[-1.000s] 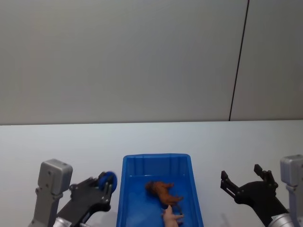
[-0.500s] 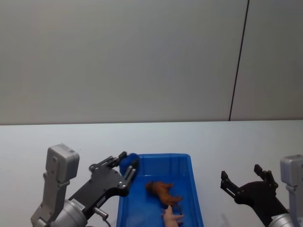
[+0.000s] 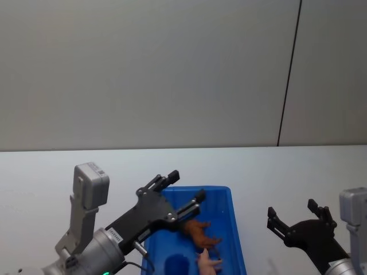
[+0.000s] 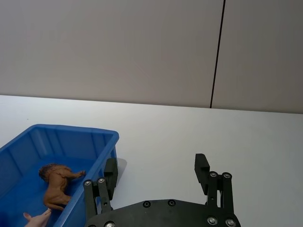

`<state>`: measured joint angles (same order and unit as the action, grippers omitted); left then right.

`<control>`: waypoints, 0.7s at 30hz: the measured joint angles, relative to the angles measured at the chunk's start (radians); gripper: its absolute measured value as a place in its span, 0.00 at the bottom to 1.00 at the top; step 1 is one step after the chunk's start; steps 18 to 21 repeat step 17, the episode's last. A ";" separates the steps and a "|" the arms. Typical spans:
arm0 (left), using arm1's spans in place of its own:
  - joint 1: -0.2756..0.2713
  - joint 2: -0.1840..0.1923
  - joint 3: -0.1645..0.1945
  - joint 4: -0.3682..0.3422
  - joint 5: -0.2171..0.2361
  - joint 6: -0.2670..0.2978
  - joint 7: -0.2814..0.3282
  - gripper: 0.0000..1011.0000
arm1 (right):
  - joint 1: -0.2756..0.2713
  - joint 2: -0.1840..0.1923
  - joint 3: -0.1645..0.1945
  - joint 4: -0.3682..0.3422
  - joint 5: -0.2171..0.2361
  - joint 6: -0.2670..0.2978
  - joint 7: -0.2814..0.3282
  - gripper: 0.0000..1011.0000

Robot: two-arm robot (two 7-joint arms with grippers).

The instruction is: Pick up the two dolls from the table and place them into the box.

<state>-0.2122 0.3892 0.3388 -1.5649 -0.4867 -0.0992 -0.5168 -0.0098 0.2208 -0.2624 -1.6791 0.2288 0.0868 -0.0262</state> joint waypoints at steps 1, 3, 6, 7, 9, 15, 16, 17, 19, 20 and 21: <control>-0.004 -0.002 0.001 0.004 -0.002 -0.001 -0.008 0.78 | 0.000 0.000 0.000 0.000 0.000 0.000 0.000 0.99; -0.011 -0.007 0.002 0.011 -0.004 -0.002 -0.023 0.83 | 0.000 0.000 0.000 0.000 0.000 0.000 0.000 0.99; -0.021 -0.015 0.004 0.021 -0.010 -0.004 -0.046 0.90 | 0.000 0.000 0.000 0.000 0.000 0.000 0.000 0.99; -0.026 -0.018 0.005 0.026 -0.012 -0.005 -0.056 0.93 | 0.000 0.000 0.000 0.000 0.000 0.000 0.000 0.99; -0.031 -0.021 0.006 0.031 -0.014 -0.005 -0.065 0.99 | 0.000 0.000 0.000 0.000 0.000 0.000 0.000 0.99; -0.045 -0.031 0.009 0.045 -0.021 -0.007 -0.095 0.99 | 0.000 0.000 0.000 0.000 0.000 0.000 0.000 0.99; -0.046 -0.032 0.009 0.046 -0.021 -0.008 -0.097 0.99 | 0.000 0.000 0.000 0.000 0.000 0.000 0.000 0.99; -0.047 -0.032 0.010 0.047 -0.022 -0.008 -0.100 0.99 | 0.000 0.000 0.000 0.000 0.000 0.000 0.000 0.99; -0.047 -0.032 0.010 0.047 -0.022 -0.008 -0.100 0.99 | 0.000 0.000 0.000 0.000 0.000 0.000 0.000 0.99; -0.047 -0.032 0.010 0.047 -0.022 -0.008 -0.100 0.99 | 0.000 0.000 0.000 0.000 0.000 0.000 0.000 0.99; -0.047 -0.032 0.010 0.047 -0.022 -0.008 -0.100 0.99 | 0.000 0.000 0.000 0.000 0.000 0.000 0.000 0.99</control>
